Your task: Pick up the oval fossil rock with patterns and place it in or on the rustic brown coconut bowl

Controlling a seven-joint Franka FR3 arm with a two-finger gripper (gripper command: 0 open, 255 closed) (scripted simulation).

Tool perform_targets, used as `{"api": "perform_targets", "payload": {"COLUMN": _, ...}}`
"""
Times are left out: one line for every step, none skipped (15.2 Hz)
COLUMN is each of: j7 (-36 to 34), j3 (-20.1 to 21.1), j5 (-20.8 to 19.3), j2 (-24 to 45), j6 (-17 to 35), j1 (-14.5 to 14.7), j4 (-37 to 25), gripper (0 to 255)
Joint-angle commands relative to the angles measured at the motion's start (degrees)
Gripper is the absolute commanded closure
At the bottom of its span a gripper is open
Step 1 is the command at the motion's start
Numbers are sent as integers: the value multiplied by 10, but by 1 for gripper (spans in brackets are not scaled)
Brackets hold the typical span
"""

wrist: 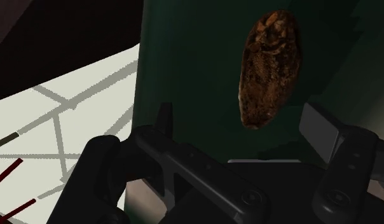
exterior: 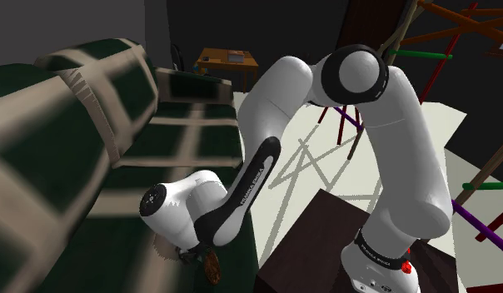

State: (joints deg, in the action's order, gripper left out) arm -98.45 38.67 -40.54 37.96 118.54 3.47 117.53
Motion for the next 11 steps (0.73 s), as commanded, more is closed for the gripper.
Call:
{"api": "perform_targets", "payload": {"j7": -21, "j3": -20, "j5": -13, "j2": 37, "j6": -4, "j1": 23, "j4": -26, "gripper": 0}}
{"api": "perform_targets", "payload": {"j7": -24, "j3": -24, "j5": -17, "j2": 41, "j6": 2, "j1": 23, "j4": -24, "gripper": 0}}
{"api": "perform_targets", "payload": {"j7": -26, "j3": -27, "j5": -21, "j2": 45, "j6": 7, "j1": 23, "j4": -22, "gripper": 0}}
{"api": "perform_targets", "payload": {"j7": -28, "j3": -30, "j5": -26, "j2": 49, "j6": 12, "j1": 24, "j4": -20, "gripper": 0}}
{"api": "perform_targets", "payload": {"j7": -31, "j3": -34, "j5": -30, "j2": 53, "j6": 17, "j1": 24, "j4": -18, "gripper": 0}}
{"api": "perform_targets", "payload": {"j7": -33, "j3": -38, "j5": -35, "j2": 57, "j6": 22, "j1": 25, "j4": -16, "gripper": 0}}
{"api": "perform_targets", "payload": {"j7": -35, "j3": -41, "j5": -39, "j2": 61, "j6": 27, "j1": 25, "j4": -15, "gripper": 0}}
{"api": "perform_targets", "payload": {"j7": -38, "j3": -45, "j5": -44, "j2": 65, "j6": 32, "j1": 26, "j4": -14, "gripper": 0}}
{"api": "perform_targets", "payload": {"j7": -39, "j3": -47, "j5": -46, "j2": 67, "j6": 35, "j1": 26, "j4": -13, "gripper": 0}}
{"api": "perform_targets", "payload": {"j7": -39, "j3": -47, "j5": -46, "j2": 67, "j6": 35, "j1": 26, "j4": -13, "gripper": 0}}
{"api": "perform_targets", "payload": {"j7": -39, "j3": -47, "j5": -46, "j2": 67, "j6": 35, "j1": 26, "j4": -13, "gripper": 0}}
